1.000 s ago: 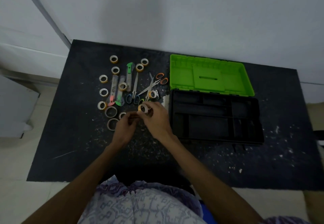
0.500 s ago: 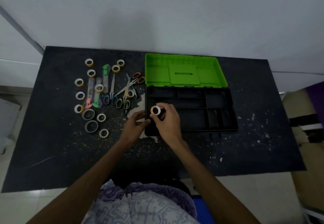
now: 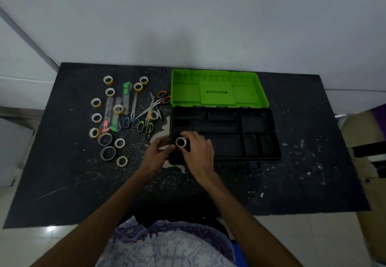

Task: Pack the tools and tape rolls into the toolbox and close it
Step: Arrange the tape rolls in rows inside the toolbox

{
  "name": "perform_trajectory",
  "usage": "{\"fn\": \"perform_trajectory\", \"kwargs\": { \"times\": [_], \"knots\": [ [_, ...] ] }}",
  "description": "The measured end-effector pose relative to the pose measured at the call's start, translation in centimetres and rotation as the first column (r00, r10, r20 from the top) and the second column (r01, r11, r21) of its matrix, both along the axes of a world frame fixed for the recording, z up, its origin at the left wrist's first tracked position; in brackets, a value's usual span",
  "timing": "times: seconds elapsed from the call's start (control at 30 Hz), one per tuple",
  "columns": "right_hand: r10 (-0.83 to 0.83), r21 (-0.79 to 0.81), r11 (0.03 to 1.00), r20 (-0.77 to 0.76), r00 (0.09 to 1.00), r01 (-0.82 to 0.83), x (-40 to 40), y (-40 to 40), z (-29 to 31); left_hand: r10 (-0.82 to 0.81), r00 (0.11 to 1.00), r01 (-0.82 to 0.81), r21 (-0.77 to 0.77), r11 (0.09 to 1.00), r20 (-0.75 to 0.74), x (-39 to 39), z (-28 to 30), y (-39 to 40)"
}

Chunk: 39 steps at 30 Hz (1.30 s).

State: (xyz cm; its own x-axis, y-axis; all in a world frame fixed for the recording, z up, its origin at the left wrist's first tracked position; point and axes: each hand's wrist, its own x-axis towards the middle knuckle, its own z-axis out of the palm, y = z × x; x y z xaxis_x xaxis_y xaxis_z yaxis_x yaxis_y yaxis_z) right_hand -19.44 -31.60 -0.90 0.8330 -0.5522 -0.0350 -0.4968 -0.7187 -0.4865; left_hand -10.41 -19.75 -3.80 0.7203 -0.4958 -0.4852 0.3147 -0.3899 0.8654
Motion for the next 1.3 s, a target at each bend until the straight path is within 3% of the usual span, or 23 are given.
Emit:
{"fn": "perform_trajectory", "kwargs": {
  "times": [0.47, 0.63, 0.77, 0.9, 1.03, 1.3],
  "knots": [
    [-0.018, 0.056, 0.998, 0.065, 0.998, 0.014, -0.4, 0.2, 0.0, -0.070, 0.997, 0.068, 0.058, 0.996, 0.041, 0.4, 0.0, 0.4],
    [0.097, 0.155, 0.981, 0.150, 0.984, -0.121, 1.0, 2.0, 0.6, -0.193, 0.980, 0.186, 0.114, 0.976, 0.055, 1.6, -0.2, 3.0],
    [0.246, 0.201, 0.938, 0.180, 0.952, -0.280, 3.3, 4.7, 0.4, -0.124, 0.986, 0.103, 0.175, 0.979, 0.114, 3.3, -0.6, 7.5],
    [0.384, 0.286, 0.872, 0.106, 0.917, -0.398, 5.4, 7.8, -0.9, 0.024, 0.987, -0.063, 0.250, 0.966, 0.158, 4.2, -1.2, 12.7],
    [0.431, 0.351, 0.849, -0.026, 0.902, -0.396, 6.8, 10.1, -2.8, 0.104, 0.977, -0.157, 0.299, 0.941, 0.185, 4.2, -1.8, 15.6],
    [0.451, 0.308, 0.871, -0.192, 0.872, -0.383, 9.1, 13.6, -5.6, 0.099, 0.990, -0.131, 0.377, 0.917, 0.104, 3.5, -3.0, 16.7]
  ]
}}
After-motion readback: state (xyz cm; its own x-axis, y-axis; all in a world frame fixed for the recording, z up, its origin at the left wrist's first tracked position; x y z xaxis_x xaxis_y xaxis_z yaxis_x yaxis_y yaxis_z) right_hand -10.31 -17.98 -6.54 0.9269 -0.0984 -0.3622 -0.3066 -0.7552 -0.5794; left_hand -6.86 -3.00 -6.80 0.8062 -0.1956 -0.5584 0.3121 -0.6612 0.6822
